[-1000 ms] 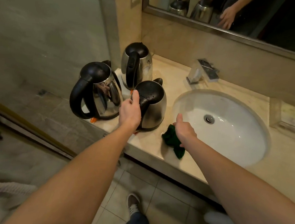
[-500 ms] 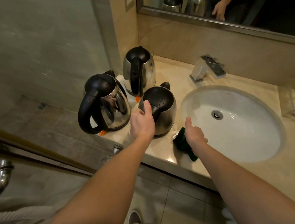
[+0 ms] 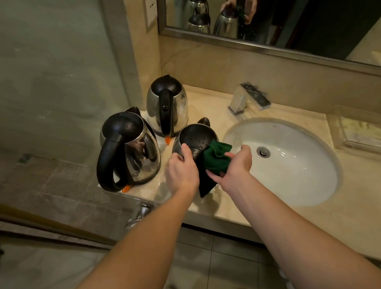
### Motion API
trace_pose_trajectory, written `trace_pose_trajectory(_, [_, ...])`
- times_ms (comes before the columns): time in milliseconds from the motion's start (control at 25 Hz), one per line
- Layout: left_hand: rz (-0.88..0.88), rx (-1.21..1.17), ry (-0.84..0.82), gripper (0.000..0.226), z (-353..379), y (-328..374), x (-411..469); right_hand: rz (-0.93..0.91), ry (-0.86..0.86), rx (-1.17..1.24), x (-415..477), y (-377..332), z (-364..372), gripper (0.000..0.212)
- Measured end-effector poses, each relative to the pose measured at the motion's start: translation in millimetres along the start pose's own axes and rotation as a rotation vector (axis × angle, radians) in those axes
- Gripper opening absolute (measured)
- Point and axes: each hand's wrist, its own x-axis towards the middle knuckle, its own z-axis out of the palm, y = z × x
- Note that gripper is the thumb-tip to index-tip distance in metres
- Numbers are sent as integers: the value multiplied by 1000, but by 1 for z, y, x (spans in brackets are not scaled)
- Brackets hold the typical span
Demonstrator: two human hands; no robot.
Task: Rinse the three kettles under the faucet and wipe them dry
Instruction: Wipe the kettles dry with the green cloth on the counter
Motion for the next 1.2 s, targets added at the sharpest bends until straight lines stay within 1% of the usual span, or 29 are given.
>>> trace_pose_trajectory(80, [-25,2,25,47,0,2,-1,3,-5,13,-8,9,9,38])
trace_pose_trajectory(160, [-58,-32,87,50,3,4,-2,11,8,-32,-10,18,11,43])
trace_pose_trajectory(280, [-88,-67,149,48,8,7,-4,37,-4,-69,-5,27,8,51])
trace_pose_trajectory(400, [-14,-50,147,46,10,4,-6,100,-66,-49,2,33,-1,59])
trace_pose_trajectory(560, [86,-31,150,45,8,-1,-3,147,-131,6,5,31,-4,76])
trace_pose_trajectory(640, [113,-28,139,45,9,-2,-1,117,-126,10,2,26,0,74])
trace_pose_trajectory(800, [138,-43,106,46,7,-5,1,60,-116,12,-7,14,12,63])
trace_pose_trajectory(960, [141,-43,93,46,5,-5,1,52,-96,-46,-8,13,19,45])
trace_pose_trajectory(1000, [145,-43,87,46,5,-4,0,60,-95,-70,-7,13,20,46])
trace_pose_trajectory(1080, [152,-49,75,45,3,-4,0,68,-106,-105,0,17,16,55])
trace_pose_trajectory(1200, [152,-48,64,45,2,-4,1,116,-147,-94,10,24,5,69])
